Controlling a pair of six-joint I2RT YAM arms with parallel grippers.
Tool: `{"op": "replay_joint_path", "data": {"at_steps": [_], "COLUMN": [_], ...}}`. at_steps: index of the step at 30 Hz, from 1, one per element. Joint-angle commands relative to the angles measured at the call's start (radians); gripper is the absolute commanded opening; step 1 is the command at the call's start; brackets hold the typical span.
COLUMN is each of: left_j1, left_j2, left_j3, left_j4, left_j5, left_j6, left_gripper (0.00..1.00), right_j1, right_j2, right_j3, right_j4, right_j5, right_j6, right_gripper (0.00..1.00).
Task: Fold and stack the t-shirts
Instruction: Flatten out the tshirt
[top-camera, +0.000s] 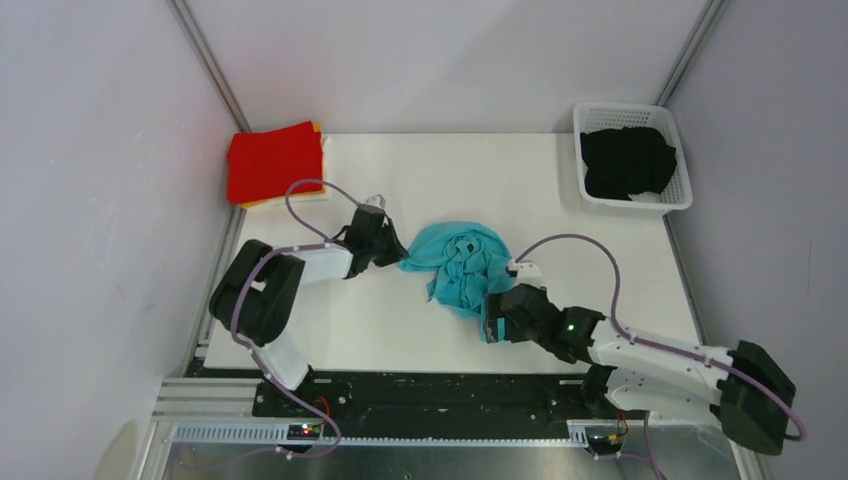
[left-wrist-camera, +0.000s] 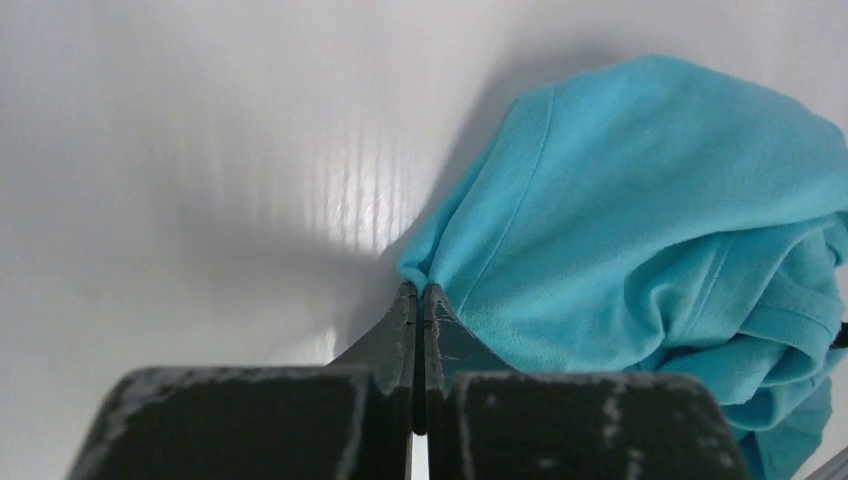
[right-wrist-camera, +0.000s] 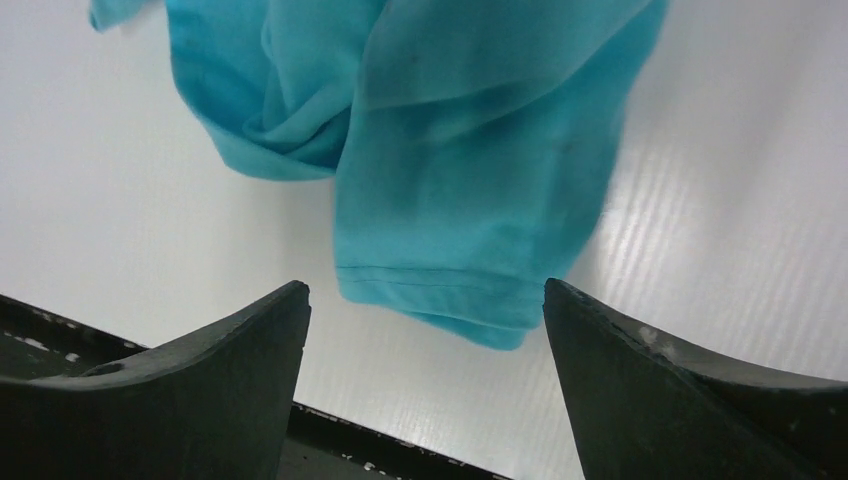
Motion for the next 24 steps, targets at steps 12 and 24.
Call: {"op": "replay_joint_path", "data": {"at_steps": [12, 24], "left_j1": [-0.004, -0.007], "left_j2": [-0.326, -0.740], "left_j3": [-0.158, -0.023], "left_j4": [-0.021, -0.293], "left_j5": [-0.135, -0.538], "left_j6": [0.016, 0.113], "left_gripper": [0.00, 0.00], "right_j1": [0.049, -0.280], "right_j2": [0.419, -0.166], "right_j3": [0.129, 0.208], "right_j4": [-0.092, 0.020], "right_j5": [0.191, 0.219], "right_j6": [0.187, -0.035], "right_gripper": [0.28, 0.00]}}
